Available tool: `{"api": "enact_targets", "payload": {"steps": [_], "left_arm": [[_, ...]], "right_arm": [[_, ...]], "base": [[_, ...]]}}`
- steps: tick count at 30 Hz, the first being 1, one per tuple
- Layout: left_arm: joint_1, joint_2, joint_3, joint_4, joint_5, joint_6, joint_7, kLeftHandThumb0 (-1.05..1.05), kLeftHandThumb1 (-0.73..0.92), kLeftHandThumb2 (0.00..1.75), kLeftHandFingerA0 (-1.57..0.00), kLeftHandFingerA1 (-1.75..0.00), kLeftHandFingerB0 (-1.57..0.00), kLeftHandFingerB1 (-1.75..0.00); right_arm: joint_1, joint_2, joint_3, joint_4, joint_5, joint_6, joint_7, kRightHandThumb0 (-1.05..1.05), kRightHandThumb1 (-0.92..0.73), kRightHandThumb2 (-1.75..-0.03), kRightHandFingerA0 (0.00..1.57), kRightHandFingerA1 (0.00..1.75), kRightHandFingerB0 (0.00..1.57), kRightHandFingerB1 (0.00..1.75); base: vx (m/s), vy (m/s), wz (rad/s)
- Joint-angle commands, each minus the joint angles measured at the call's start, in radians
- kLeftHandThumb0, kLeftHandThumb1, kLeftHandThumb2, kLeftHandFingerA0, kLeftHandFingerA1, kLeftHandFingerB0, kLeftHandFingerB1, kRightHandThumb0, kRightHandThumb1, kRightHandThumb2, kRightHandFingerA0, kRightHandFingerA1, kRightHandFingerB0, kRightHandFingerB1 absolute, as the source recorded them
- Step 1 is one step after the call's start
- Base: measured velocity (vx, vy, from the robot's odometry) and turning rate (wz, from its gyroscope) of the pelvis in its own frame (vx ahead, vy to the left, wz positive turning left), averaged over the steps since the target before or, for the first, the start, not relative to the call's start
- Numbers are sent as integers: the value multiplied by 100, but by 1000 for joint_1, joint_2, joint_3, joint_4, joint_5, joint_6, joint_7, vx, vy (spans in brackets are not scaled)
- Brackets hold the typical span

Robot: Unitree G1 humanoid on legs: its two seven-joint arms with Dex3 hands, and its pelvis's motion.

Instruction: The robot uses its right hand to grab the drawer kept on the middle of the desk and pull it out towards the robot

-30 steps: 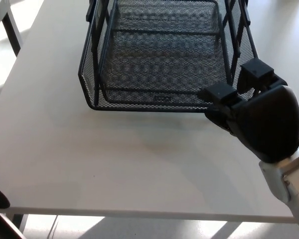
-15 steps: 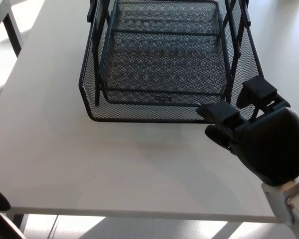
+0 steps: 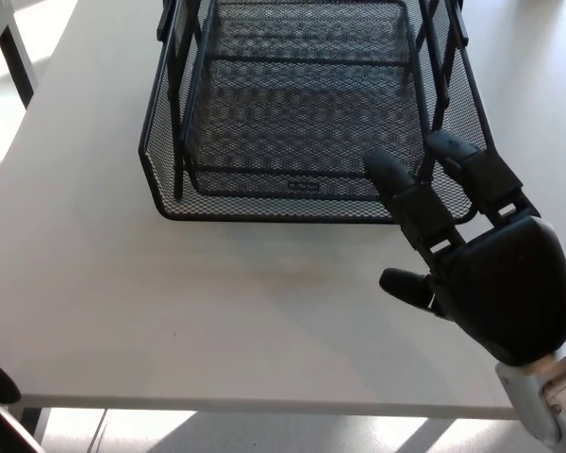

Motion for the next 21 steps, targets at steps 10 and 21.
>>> {"api": "enact_targets", "payload": {"steps": [10,21], "left_arm": [[22,16,12,0,10,-1,-9,-28,56,57,-78,-88,-80,-61],[26,16,27,11,3,-13,-1,-29,55,57,-80,-90,-82,-64]], "right_arm": [[143,-45,-150,-255,0,78,251,-104,-60,-93,0,5,0,3],[422,-109,-600,-458,177,1,194,-89,-53,-85,0,8,4,21]], "base": [[0,0,0],[0,0,0]]}}
